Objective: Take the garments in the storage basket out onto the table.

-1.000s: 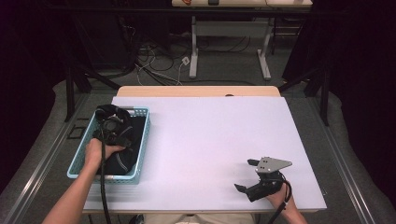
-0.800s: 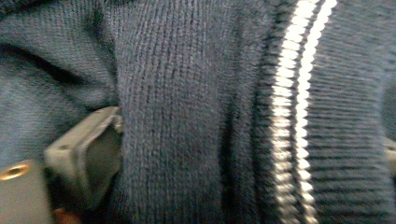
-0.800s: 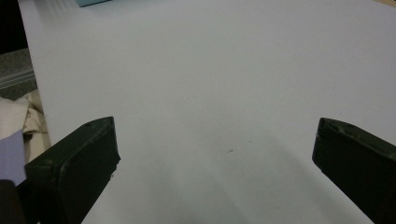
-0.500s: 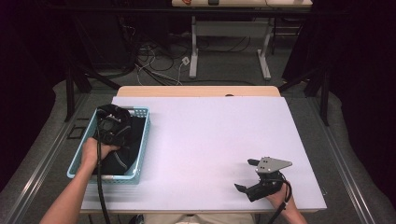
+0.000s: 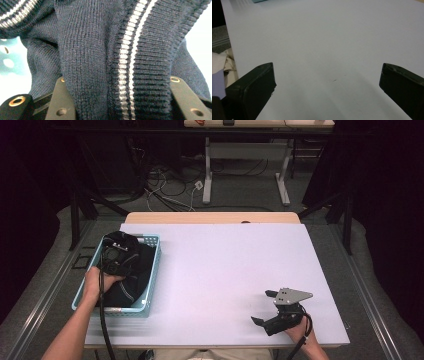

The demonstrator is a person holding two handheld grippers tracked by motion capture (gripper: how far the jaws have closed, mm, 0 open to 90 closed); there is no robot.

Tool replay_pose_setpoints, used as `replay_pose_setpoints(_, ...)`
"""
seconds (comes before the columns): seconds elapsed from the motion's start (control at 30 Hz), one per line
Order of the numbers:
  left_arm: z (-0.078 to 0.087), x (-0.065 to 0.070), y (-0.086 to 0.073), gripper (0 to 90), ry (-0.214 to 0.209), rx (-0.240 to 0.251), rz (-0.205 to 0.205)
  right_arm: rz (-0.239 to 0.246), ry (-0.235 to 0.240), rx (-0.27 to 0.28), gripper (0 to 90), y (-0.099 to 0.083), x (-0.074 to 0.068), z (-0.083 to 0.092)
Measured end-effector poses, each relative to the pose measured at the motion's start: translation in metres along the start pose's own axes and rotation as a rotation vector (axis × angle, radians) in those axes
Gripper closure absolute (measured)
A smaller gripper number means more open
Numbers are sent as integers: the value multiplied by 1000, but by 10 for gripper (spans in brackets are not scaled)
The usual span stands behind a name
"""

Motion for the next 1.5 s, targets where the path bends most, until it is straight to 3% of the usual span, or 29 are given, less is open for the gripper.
replay_pose_setpoints(0.3, 17, 2, 8, 519, -35, 97, -51, 2, 1, 1, 0, 0, 0, 0)
replay_pose_setpoints(0.57, 27, 4, 12, 519, -61, 152, -87, -6, 3, 0, 0, 0, 0, 0)
replay_pose_setpoints(0.8, 38, 11, 20, 517, -55, 198, -148, -3, 0, 8, 0, 1, 0, 0)
replay_pose_setpoints(1.27, 59, 12, 29, 515, -40, 267, -224, -1, -5, 11, 0, 1, 1, 0)
replay_pose_setpoints(1.5, 67, 14, 34, 518, -39, 308, -240, -3, -6, 8, 0, 1, 0, 1)
Point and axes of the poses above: each handheld gripper's, and its own axes: z roughly backward along the jaws, y roughly out of its top, x roughly to its right, the point moved 10 cm from there along -z, roughly forward along the jaws, and after that the axes turned 7 degrees about -z, right-handed, at the moved point
